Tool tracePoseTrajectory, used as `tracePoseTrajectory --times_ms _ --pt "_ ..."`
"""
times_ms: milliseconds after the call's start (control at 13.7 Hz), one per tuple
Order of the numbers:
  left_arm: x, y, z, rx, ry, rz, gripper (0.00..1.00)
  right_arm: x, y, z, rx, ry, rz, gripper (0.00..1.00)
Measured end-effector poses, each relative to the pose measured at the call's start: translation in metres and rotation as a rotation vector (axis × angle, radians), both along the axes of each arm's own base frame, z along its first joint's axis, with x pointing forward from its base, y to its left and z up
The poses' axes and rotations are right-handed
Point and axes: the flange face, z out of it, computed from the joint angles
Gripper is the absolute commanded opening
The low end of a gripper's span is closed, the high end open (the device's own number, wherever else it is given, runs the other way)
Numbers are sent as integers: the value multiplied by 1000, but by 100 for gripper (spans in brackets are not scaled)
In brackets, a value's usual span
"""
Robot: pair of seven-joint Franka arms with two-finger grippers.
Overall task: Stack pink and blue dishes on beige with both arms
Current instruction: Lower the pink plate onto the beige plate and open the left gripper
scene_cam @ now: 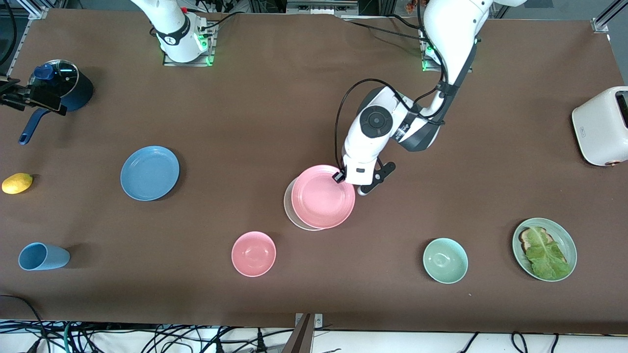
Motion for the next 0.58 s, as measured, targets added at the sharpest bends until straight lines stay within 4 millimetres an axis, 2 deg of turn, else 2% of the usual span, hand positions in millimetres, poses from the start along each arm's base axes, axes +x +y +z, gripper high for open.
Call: tracePoseTrajectory --times_ms 219,584 --pt "3 -12 0 -11 -8 24 0 0 0 0 0 0 0 100" --pt "9 -12 -4 -10 -9 37 0 0 -1 0 0 0 -1 100"
